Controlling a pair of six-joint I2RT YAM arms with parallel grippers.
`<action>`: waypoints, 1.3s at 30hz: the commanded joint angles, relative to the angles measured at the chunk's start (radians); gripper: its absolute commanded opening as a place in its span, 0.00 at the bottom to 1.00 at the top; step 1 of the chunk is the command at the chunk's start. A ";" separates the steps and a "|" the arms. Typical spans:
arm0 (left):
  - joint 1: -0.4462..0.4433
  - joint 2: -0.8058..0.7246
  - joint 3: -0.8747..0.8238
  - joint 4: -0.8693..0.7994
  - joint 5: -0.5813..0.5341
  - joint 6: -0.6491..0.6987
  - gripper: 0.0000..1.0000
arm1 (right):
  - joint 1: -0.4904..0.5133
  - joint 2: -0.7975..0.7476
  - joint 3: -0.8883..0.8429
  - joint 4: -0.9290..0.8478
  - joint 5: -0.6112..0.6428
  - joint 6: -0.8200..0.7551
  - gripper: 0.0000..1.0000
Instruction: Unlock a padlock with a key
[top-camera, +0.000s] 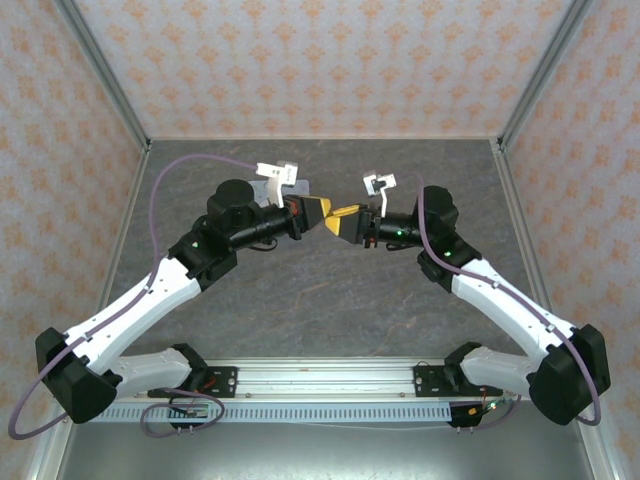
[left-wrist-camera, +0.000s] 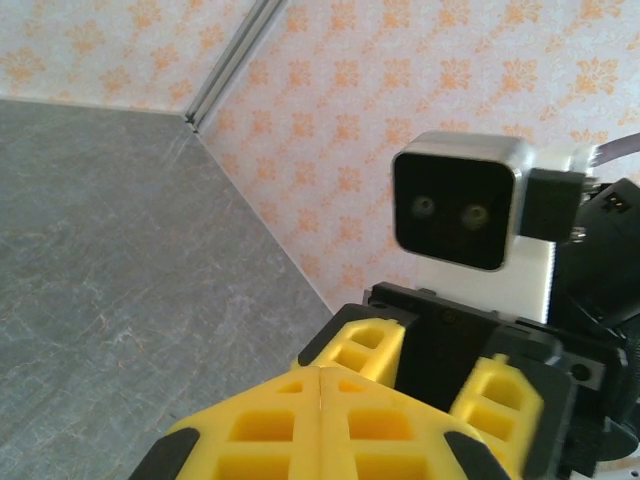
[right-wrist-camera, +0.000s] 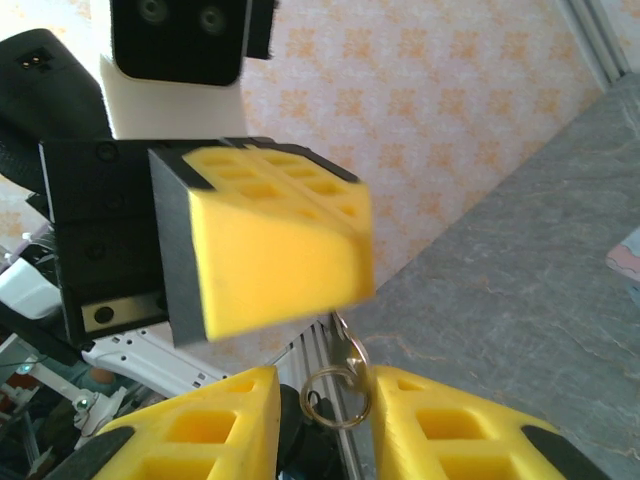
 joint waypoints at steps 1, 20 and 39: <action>0.014 -0.022 -0.011 0.015 -0.035 0.008 0.00 | -0.007 -0.029 -0.009 0.014 -0.006 -0.010 0.27; 0.015 -0.011 -0.014 0.053 0.016 -0.005 0.00 | -0.013 0.009 0.010 0.096 0.001 0.031 0.38; 0.015 -0.002 -0.016 0.058 0.022 -0.010 0.00 | -0.013 0.048 0.047 0.151 -0.028 0.059 0.25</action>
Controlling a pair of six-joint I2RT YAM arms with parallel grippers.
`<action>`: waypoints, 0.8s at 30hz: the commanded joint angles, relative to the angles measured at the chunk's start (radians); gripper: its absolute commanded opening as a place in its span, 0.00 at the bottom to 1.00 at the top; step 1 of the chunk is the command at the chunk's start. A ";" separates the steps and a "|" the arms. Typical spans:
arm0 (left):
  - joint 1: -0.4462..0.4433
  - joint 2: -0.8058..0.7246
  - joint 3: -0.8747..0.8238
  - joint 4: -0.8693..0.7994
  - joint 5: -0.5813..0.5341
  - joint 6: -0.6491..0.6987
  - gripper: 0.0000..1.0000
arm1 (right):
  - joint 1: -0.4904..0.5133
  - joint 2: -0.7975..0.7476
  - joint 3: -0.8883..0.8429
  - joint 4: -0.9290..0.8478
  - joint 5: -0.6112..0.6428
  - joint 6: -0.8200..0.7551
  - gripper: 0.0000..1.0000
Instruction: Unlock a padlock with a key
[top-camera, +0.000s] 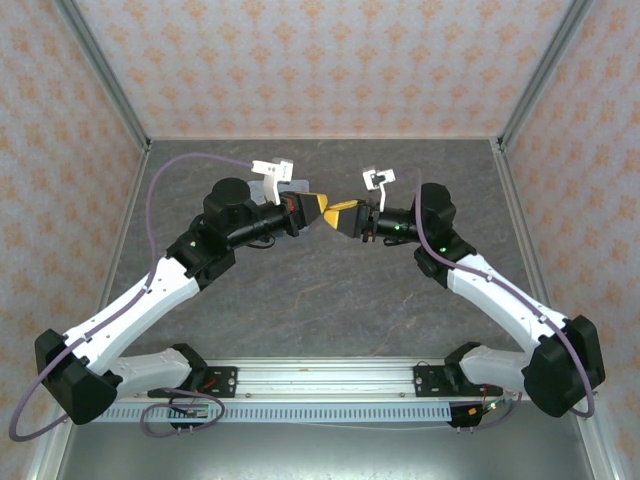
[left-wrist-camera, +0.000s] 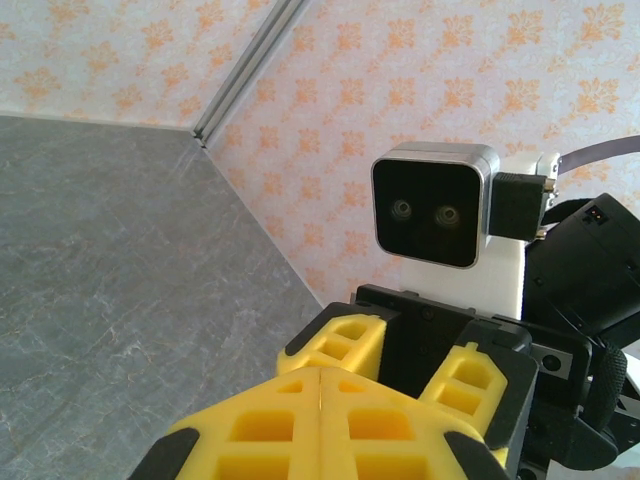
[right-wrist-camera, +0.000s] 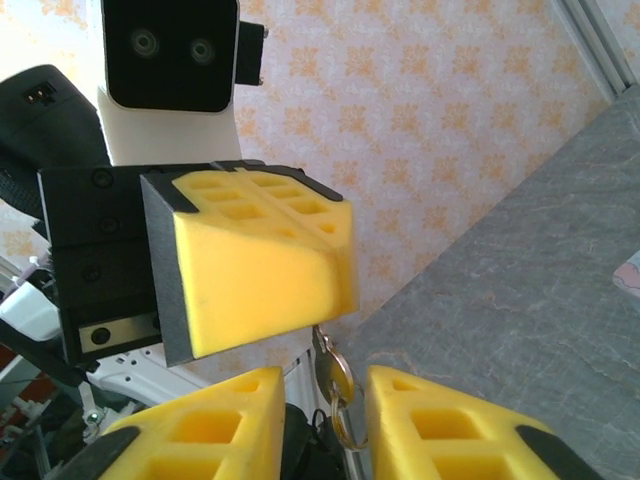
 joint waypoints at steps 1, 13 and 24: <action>0.005 -0.001 -0.014 0.042 0.019 -0.007 0.00 | -0.005 -0.001 0.034 0.060 -0.025 0.005 0.22; 0.005 -0.017 0.000 -0.004 -0.031 0.013 0.07 | -0.005 -0.016 0.006 -0.033 0.004 -0.050 0.01; 0.202 -0.119 -0.142 -0.126 -0.117 -0.072 0.79 | -0.008 0.065 0.048 -0.345 0.184 -0.192 0.00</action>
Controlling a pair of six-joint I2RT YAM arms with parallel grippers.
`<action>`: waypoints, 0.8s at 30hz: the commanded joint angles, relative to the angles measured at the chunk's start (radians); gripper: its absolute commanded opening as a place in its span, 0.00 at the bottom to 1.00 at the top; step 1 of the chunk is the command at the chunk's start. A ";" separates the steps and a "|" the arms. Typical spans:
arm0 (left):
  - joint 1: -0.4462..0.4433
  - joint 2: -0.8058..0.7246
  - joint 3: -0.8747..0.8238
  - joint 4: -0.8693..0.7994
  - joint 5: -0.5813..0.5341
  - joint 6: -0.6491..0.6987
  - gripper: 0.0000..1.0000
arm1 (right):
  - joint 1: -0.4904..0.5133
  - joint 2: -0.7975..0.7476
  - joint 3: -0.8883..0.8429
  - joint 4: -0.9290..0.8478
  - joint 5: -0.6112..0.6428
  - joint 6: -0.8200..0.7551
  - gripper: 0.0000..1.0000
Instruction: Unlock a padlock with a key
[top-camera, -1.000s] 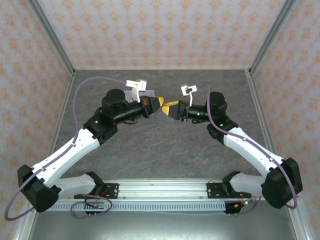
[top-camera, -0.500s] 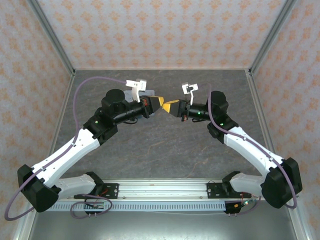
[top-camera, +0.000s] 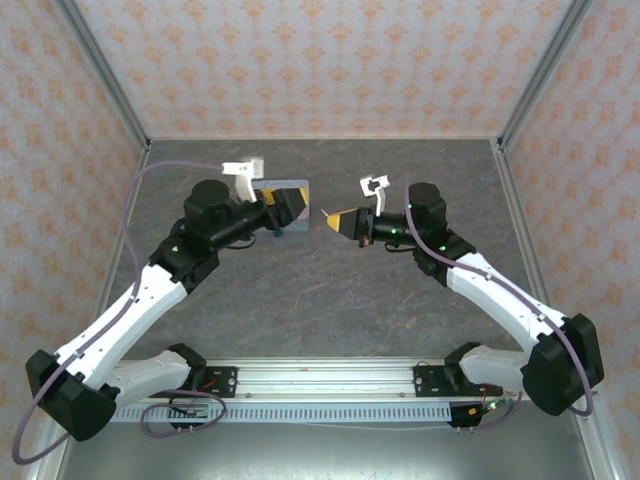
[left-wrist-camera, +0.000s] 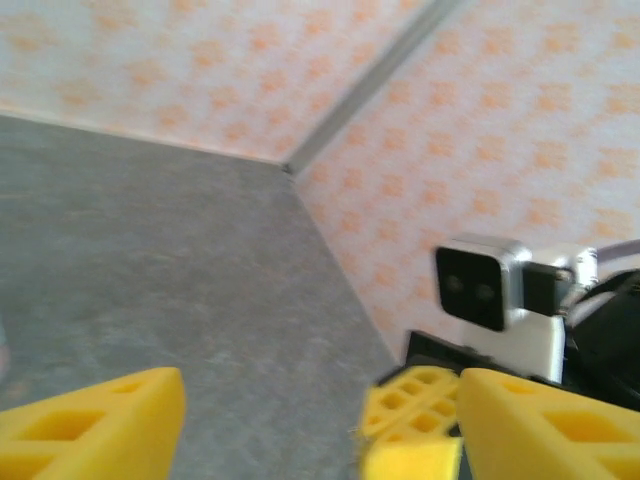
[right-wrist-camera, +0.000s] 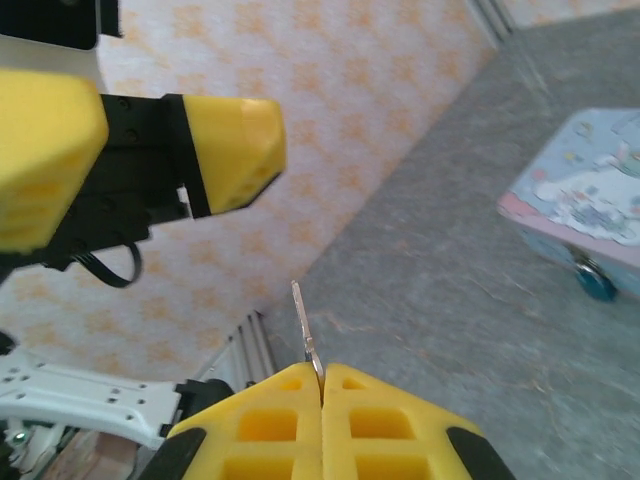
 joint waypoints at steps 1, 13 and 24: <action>0.075 -0.030 -0.090 -0.067 -0.041 -0.045 0.83 | -0.002 0.066 0.043 -0.085 0.075 -0.047 0.00; 0.229 0.045 -0.408 0.066 -0.030 -0.099 0.97 | -0.003 0.533 0.267 0.114 0.106 0.120 0.00; 0.459 0.378 -0.280 0.189 0.060 -0.067 1.00 | -0.005 0.961 0.622 0.072 0.108 0.197 0.00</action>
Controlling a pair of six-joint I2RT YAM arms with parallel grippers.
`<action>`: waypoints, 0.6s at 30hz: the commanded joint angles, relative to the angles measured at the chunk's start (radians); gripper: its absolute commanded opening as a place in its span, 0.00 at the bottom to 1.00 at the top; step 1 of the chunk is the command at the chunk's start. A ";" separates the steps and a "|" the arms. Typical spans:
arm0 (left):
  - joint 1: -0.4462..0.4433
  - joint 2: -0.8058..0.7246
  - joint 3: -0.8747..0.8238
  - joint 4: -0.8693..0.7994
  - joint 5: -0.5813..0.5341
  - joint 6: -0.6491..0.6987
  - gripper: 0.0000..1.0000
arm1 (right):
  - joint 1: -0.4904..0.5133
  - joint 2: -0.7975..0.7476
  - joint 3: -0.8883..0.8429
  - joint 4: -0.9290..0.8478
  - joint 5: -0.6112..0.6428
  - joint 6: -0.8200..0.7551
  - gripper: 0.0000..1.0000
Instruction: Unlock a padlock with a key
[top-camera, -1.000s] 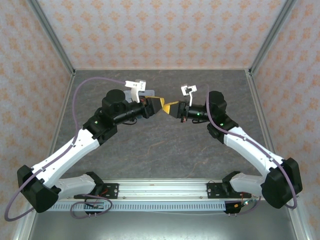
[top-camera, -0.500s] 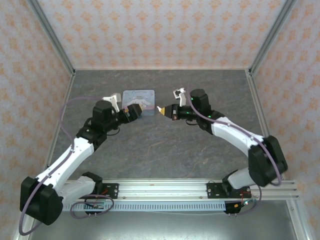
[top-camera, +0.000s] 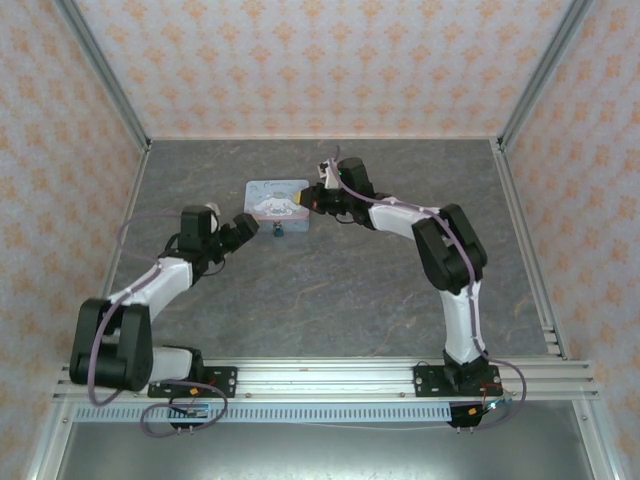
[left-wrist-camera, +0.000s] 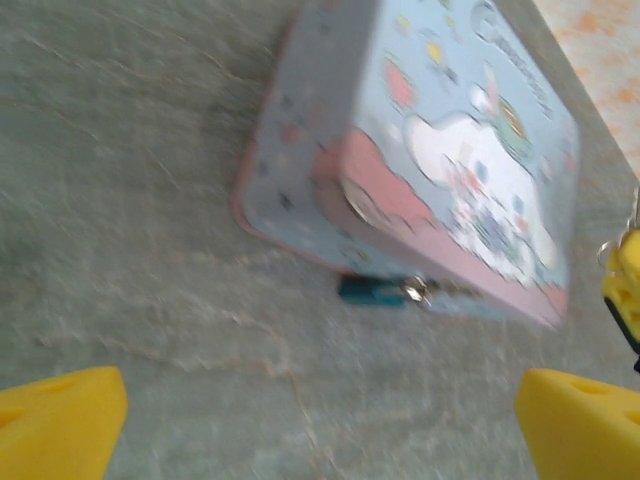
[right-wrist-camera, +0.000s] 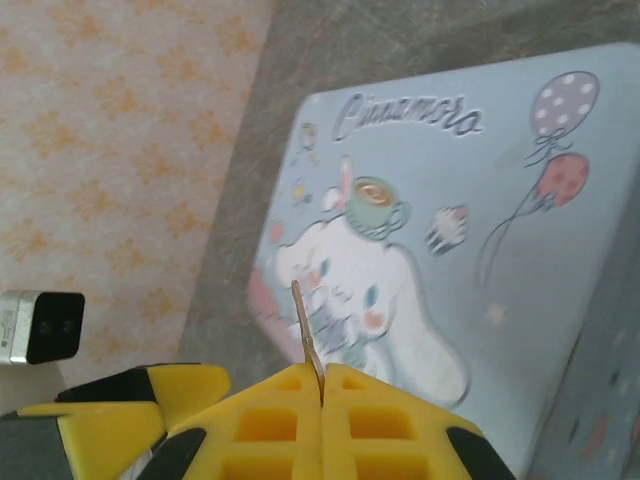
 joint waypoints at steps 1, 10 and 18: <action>0.027 0.117 0.103 0.081 0.035 0.032 1.00 | -0.005 0.061 0.086 -0.039 0.008 0.010 0.00; 0.032 0.323 0.243 0.117 0.037 0.033 0.99 | -0.004 0.076 0.093 -0.193 0.039 -0.073 0.00; 0.009 0.395 0.237 0.066 0.051 0.055 0.68 | -0.005 0.037 0.055 -0.332 0.074 -0.156 0.00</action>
